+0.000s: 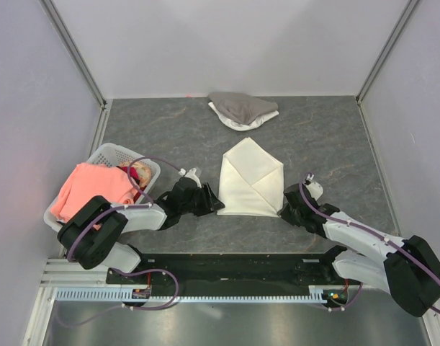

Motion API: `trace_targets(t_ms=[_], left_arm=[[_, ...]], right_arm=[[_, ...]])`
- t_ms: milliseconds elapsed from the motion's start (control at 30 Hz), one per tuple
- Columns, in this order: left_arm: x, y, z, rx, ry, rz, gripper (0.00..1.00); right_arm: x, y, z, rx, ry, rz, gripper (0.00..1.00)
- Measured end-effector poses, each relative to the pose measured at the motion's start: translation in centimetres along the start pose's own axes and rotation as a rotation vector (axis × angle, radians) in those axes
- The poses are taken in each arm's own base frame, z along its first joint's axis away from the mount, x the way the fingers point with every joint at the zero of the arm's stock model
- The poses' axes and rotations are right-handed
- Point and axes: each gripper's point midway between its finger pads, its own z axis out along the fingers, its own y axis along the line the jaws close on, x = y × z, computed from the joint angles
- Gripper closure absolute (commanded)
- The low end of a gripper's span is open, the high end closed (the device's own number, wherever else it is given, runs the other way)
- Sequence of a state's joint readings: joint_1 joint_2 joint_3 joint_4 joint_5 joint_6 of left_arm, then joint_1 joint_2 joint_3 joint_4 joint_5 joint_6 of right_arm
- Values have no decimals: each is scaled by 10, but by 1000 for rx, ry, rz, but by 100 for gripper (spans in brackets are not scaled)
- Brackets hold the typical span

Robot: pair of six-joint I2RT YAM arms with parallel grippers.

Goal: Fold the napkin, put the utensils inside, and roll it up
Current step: Fold the napkin, then roll the napkin with the utensil

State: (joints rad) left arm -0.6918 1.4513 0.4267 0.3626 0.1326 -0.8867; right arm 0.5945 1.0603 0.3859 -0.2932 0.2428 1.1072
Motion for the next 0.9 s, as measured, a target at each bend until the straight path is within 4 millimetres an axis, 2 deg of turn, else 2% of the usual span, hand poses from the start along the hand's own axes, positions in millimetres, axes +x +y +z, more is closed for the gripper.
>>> trace_targets(t_ms=[267,300,367,400,467,500,567,600,733,900], left_arm=[[6,3,0,-4,11,-10,60],[7,4,0,-5,12,-11,66],[7,5,0,-10,14,-14,70],[8,5,0,-10,17,-15,78],[9,7,0,-17,19,-16,85],[11,9,1,-23,25,-19,92],[12,9,1,-30,33,-19,98],[12,9,1,-32,36,-19,98],[12,6,2,-53,63,-12,98],[13,8,-1,-72,111,-3,98]], right_arm=[[5,4,0,-2,2,-20,95],[5,4,0,-2,0,-19,95],[5,5,0,0,-3,-22,93],[5,5,0,0,-4,-23,86],[5,5,-1,3,-6,-26,75],[4,5,-1,5,-7,-29,65],[3,5,-2,12,-14,-42,59],[2,5,-3,17,-17,-57,53],[-6,13,-13,21,-69,-141,43],[-19,57,-37,-76,-183,-308,37]])
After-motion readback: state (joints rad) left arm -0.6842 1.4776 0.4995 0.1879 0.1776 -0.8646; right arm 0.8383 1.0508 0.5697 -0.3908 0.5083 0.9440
